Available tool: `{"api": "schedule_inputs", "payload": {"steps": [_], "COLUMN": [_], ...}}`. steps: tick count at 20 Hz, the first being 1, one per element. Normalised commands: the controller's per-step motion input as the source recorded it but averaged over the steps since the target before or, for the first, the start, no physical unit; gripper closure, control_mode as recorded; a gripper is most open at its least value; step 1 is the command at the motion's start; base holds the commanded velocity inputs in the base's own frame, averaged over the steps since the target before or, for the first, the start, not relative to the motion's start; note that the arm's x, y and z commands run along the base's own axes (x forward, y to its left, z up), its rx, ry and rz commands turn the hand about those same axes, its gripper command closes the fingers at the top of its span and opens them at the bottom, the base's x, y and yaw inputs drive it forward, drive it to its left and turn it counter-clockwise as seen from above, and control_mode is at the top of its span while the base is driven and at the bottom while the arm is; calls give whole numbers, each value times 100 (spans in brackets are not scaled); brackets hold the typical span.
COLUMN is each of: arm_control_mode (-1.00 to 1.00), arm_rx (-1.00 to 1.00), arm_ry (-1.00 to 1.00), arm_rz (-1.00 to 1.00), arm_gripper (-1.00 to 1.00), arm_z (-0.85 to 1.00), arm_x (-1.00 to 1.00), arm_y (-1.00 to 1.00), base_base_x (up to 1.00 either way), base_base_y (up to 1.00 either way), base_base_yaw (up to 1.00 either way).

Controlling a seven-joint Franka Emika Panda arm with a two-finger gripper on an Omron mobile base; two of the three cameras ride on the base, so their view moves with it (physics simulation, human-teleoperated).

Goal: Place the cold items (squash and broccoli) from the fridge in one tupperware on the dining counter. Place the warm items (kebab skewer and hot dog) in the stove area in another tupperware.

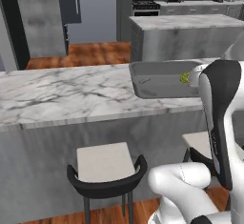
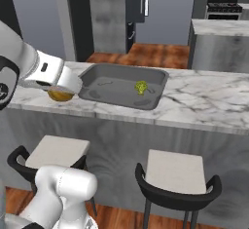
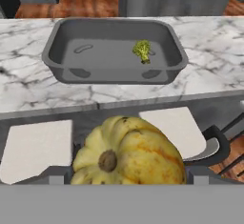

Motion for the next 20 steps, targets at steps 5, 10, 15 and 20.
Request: {"api": "schedule_inputs", "payload": {"steps": [5, 10, 15, 20], "arm_control_mode": [-100, -100, -100, -100], "arm_rx": [-3, 0, 2, 3], "arm_ry": [10, 24, 21, 1], "arm_rz": [2, 7, 12, 12], "arm_gripper": [100, 100, 100, 100], "arm_z": [46, -49, -66, -56], "arm_x": [99, 97, 97, 76], "arm_y": [-1, 0, 0, -8], "base_base_x": [0, 0, 0, 0], "base_base_y": [0, 0, 0, 0], "base_base_yaw": [0, 0, 0, 0]}}
